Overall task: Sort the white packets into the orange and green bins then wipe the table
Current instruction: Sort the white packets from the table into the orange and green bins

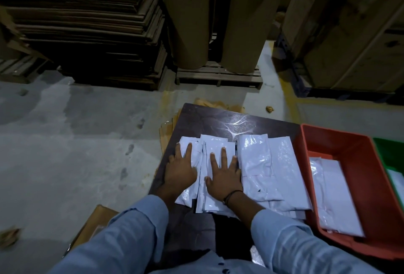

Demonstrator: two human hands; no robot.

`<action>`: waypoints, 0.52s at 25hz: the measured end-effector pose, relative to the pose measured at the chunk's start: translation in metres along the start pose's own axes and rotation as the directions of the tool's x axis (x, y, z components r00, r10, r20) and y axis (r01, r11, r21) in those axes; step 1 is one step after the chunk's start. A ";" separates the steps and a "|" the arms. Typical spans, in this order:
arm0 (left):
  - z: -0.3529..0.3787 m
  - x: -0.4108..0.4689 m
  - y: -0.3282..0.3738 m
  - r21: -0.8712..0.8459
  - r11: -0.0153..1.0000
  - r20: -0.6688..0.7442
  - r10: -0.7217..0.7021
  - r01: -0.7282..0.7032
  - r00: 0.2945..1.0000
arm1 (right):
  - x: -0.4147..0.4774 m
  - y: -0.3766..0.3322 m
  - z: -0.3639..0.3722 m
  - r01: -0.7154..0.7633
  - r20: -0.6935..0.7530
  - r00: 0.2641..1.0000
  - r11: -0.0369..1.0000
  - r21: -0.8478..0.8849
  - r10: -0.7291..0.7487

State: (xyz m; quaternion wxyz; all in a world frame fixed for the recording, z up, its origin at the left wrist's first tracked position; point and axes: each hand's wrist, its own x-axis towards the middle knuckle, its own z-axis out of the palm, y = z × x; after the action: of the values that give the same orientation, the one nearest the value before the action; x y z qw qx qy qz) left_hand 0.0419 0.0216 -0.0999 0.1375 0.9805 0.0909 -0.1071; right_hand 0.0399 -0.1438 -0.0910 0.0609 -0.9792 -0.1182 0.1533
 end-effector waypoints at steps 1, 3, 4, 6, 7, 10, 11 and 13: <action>0.000 -0.003 0.000 -0.005 1.000 -0.006 -0.007 0.007 1.000 | 0.000 0.000 -0.002 0.003 -0.005 1.000 1.000 0.006 -0.003; -0.002 -0.008 -0.001 -0.036 0.999 -0.025 -0.026 0.025 0.999 | 0.000 0.000 -0.005 0.007 -0.021 1.000 1.000 0.027 -0.007; -0.004 -0.011 -0.002 -0.055 0.998 -0.047 -0.034 0.032 0.998 | 0.001 -0.001 -0.008 0.013 -0.036 0.999 0.999 0.037 -0.011; -0.011 -0.015 -0.002 -0.109 0.993 -0.093 -0.056 0.046 0.994 | 0.002 -0.003 -0.015 0.033 -0.072 0.997 0.997 0.066 -0.029; -0.015 -0.017 -0.002 -0.140 0.989 -0.111 -0.068 0.052 0.992 | 0.003 -0.004 -0.019 0.046 -0.091 0.995 0.995 0.083 -0.039; -0.035 -0.020 0.006 -0.213 0.976 -0.180 -0.093 0.054 0.979 | 0.003 -0.004 -0.037 0.076 -0.163 0.985 0.989 0.125 -0.055; -0.042 -0.020 0.011 -0.229 0.973 -0.210 -0.091 0.042 0.973 | 0.003 -0.002 -0.044 0.077 -0.185 0.981 0.987 0.140 -0.051; -0.055 -0.021 0.025 -0.241 0.971 -0.246 -0.066 0.005 0.967 | -0.001 0.005 -0.060 0.072 -0.226 0.974 0.983 0.170 -0.033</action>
State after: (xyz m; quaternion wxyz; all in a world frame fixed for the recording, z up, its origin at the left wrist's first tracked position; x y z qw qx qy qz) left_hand 0.0373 0.0104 -0.0373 0.2396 0.9607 0.1375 0.0278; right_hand 0.0594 -0.1536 -0.0344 0.1645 -0.9774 -0.1225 0.0513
